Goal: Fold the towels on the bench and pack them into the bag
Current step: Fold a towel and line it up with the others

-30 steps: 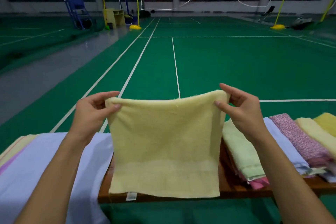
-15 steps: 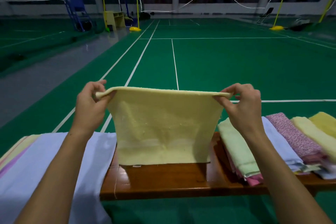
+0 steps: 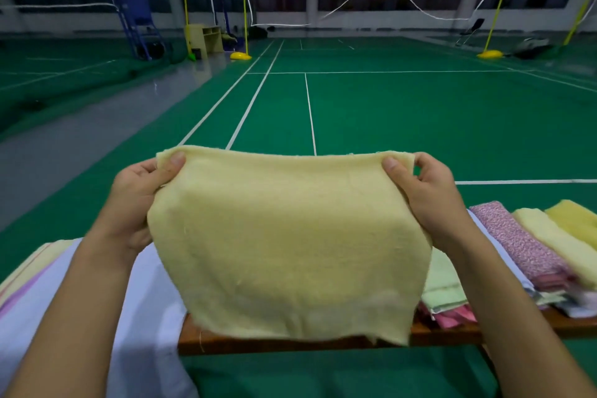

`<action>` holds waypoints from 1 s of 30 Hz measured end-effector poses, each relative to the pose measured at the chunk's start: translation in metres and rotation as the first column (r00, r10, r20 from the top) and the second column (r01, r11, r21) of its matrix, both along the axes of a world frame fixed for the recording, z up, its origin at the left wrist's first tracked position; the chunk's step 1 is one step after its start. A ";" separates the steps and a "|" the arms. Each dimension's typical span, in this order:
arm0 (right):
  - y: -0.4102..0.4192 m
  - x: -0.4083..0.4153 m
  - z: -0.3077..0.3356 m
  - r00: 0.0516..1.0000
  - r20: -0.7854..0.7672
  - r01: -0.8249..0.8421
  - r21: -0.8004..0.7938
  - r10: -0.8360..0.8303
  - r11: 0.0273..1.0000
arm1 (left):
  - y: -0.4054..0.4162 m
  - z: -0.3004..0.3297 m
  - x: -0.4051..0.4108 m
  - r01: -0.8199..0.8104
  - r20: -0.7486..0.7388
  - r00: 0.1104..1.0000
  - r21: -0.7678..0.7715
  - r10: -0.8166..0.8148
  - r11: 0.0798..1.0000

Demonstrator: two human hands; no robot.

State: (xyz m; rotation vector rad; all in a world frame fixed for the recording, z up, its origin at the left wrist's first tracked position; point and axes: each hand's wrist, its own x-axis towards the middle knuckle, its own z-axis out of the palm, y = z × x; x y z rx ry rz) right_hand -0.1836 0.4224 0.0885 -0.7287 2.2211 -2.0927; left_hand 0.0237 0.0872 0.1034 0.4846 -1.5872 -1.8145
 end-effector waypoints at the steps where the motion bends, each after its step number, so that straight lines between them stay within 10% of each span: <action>1: -0.002 -0.002 -0.002 1.000 0.019 -0.005 0.005 0.005 1.000 | -0.002 -0.002 -0.002 -0.019 0.033 0.999 -0.003 0.019 1.000; 22: -0.107 -0.068 -0.179 0.935 -0.279 0.353 0.699 -0.218 0.622 | -0.063 -0.179 -0.090 -0.198 0.503 0.752 -0.442 0.425 0.875; 30: -0.117 -0.071 -0.192 0.986 -0.007 0.135 0.629 -0.168 0.766 | -0.066 -0.198 -0.099 -0.065 0.540 0.786 -0.412 0.301 0.909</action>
